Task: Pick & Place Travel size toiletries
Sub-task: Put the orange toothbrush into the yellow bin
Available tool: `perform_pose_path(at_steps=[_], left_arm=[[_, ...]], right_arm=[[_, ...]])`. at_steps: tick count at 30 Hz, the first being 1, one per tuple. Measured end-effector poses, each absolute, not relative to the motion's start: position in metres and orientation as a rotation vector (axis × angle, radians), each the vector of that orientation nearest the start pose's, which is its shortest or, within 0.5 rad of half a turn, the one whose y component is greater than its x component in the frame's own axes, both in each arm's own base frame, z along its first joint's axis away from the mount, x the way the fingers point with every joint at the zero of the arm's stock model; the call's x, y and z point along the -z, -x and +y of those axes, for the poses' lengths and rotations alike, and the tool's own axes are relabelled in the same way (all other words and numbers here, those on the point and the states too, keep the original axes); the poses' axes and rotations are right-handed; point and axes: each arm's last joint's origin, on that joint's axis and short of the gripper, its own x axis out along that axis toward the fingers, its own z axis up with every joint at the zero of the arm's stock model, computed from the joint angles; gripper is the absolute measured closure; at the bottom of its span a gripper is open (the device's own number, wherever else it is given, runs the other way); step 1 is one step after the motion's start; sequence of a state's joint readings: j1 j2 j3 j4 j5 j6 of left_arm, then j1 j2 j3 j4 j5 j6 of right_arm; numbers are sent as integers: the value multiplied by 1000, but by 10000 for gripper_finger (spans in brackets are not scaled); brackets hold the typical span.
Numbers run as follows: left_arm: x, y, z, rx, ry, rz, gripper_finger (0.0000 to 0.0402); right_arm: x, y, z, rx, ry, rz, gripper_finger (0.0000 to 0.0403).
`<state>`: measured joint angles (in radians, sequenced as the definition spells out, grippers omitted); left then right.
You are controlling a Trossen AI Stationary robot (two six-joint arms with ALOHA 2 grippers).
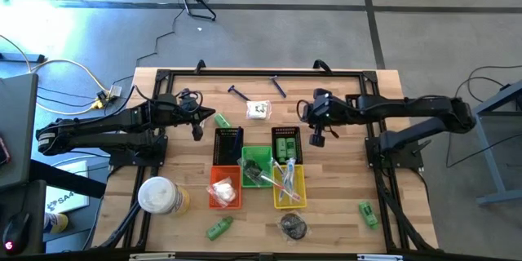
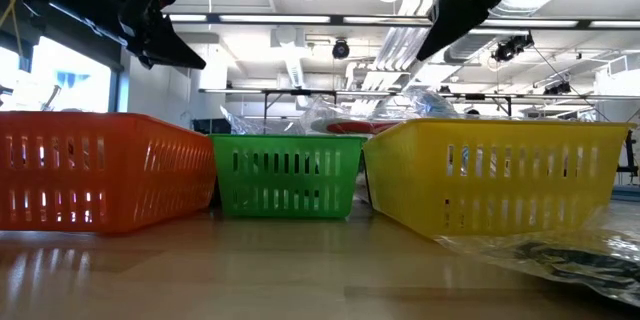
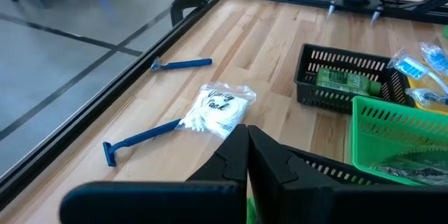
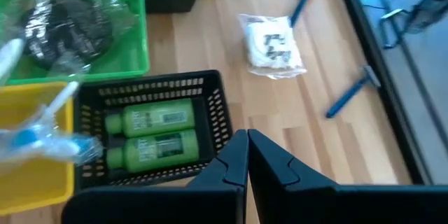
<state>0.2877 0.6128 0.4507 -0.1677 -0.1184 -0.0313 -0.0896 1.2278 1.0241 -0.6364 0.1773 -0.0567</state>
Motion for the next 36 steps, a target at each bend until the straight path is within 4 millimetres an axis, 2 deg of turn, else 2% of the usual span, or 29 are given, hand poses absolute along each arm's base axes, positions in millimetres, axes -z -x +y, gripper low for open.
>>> perform_pose_path(at_steps=[7, 11, 24, 30, 36], left_arm=[[-244, -140, 45, -408, 58, 324, 402], [-245, -140, 45, -407, 58, 310, 402], [-245, -140, 45, -404, 61, 308, 402], [-246, -141, 45, -397, 61, 300, 402], [-253, -147, 44, -319, 139, 208, 402]], right_arm=[[-254, -236, -43, 245, 33, 854, 401], [-238, -219, -48, 288, -9, 820, 401], [-238, -152, -45, 364, -57, 571, 401], [-243, -131, -41, 424, -96, 408, 401], [-239, -122, -39, 446, -149, 279, 401]])
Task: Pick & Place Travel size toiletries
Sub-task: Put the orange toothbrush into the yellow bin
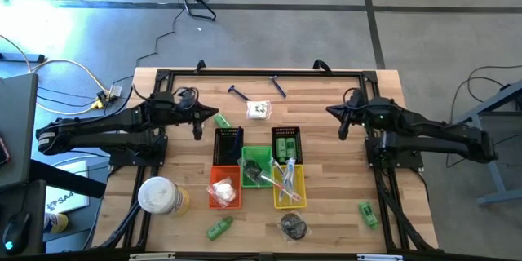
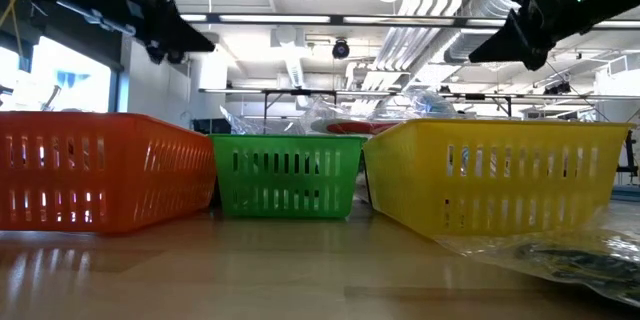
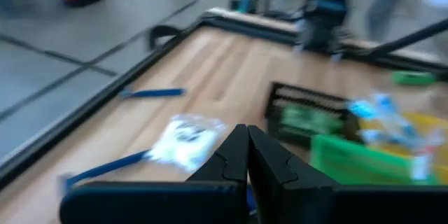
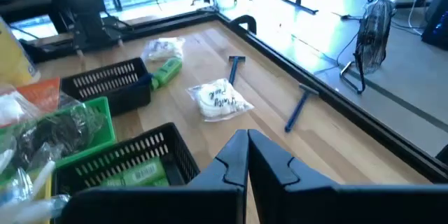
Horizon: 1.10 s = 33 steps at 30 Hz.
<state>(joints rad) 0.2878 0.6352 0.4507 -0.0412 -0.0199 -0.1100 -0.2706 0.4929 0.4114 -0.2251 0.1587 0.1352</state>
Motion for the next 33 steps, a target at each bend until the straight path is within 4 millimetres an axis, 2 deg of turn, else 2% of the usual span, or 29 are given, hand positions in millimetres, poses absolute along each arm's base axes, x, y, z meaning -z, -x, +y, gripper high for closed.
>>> perform_pose_path(at_steps=[5, 12, 14, 21, 25, 33], left_arm=[[-248, -164, 46, -222, 203, 208, 402], [-216, -198, 40, -176, 217, 374, 402], [-212, -207, 36, -152, 208, 414, 402], [-219, -230, 12, 16, 72, 458, 402], [-225, -236, -2, 152, 63, 441, 402], [-224, -242, -15, 197, 86, 424, 402]], right_arm=[[-232, -124, -39, 444, -150, 232, 401], [-220, -126, -40, 443, -150, 220, 401], [-220, -126, -40, 442, -150, 217, 401], [-220, -126, -39, 441, -175, 206, 401], [-220, -126, -40, 441, -176, 208, 401], [-220, -127, -40, 445, -173, 211, 401]])
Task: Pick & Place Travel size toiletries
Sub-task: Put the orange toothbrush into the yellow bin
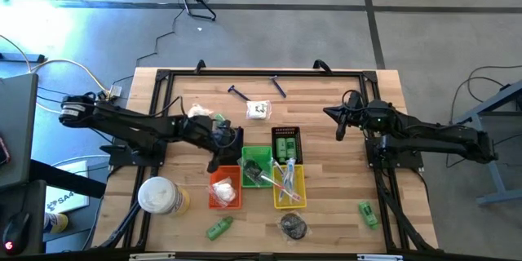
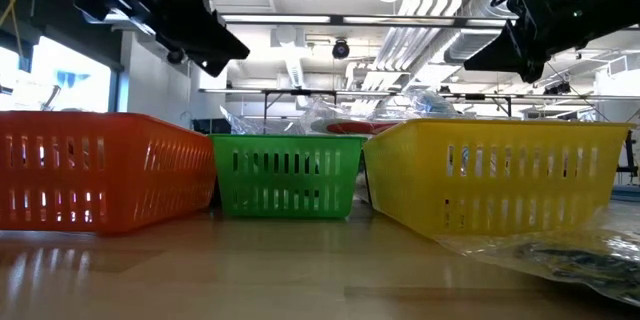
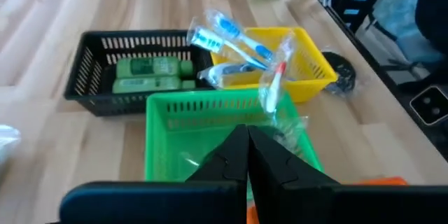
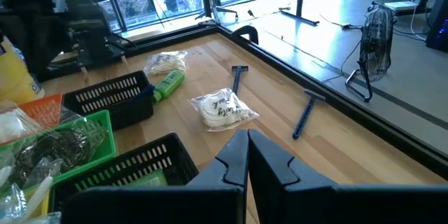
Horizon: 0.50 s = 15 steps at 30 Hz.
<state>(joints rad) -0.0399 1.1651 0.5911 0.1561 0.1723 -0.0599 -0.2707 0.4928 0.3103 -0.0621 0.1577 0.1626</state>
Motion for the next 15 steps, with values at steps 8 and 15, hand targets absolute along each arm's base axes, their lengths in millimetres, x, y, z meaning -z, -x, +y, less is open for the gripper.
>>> perform_pose_path(at_steps=[8, 15], left_arm=[[-202, -266, -27, 218, 150, 449, 402], [-194, -292, -33, 241, 157, 498, 402]], right_arm=[[-215, -131, -41, 445, -163, 252, 401], [-213, -133, -42, 437, -121, 276, 401]])
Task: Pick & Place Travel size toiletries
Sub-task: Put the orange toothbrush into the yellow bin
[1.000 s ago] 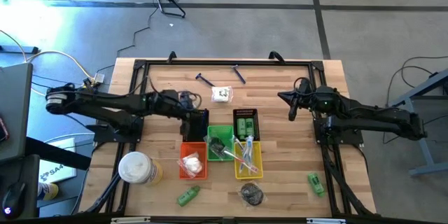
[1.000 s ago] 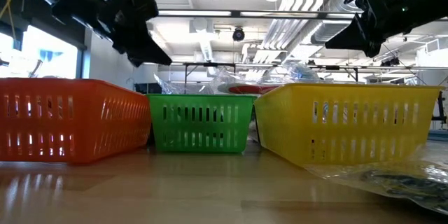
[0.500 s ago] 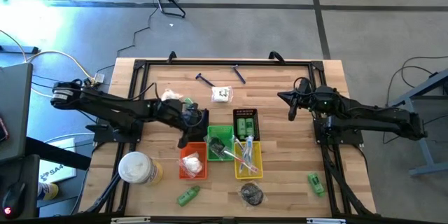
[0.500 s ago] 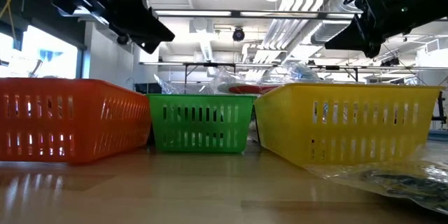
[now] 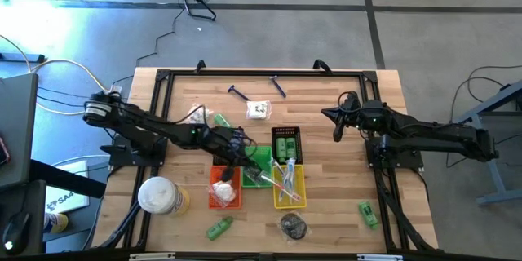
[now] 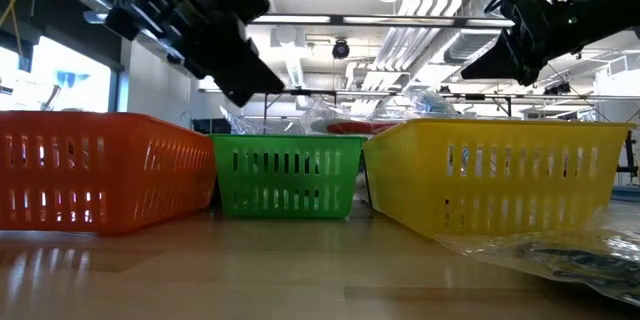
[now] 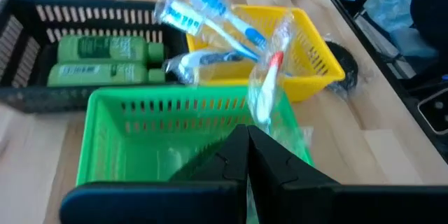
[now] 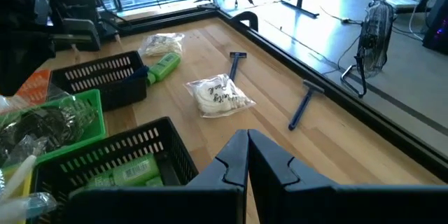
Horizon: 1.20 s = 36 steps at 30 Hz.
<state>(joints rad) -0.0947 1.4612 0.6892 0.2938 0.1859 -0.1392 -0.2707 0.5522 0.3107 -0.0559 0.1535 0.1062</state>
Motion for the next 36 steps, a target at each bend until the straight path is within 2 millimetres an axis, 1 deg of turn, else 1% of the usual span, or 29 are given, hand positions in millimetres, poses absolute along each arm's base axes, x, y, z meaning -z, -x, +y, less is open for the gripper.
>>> perform_pose_path(at_steps=[4, 7, 10, 16, 20, 24, 31, 36], left_arm=[[-187, -303, -36, 255, 152, 529, 401], [-180, -308, -36, 248, 167, 556, 386], [-174, -310, -34, 233, 189, 584, 351], [-173, -312, -35, 247, 194, 581, 262], [-173, -311, -36, 303, 210, 585, 228], [-174, -312, -37, 313, 213, 578, 224], [-177, -314, -36, 285, 251, 541, 242], [-179, -314, -36, 281, 268, 529, 245]], right_arm=[[-213, -134, -42, 435, -120, 281, 401], [-213, -134, -42, 432, -120, 279, 401], [-213, -134, -41, 427, -121, 280, 401], [-213, -134, -41, 410, -121, 282, 401], [-212, -134, -41, 410, -122, 288, 401], [-212, -134, -41, 410, -122, 289, 401], [-212, -134, -41, 410, -124, 289, 401], [-212, -134, -41, 411, -124, 289, 401]])
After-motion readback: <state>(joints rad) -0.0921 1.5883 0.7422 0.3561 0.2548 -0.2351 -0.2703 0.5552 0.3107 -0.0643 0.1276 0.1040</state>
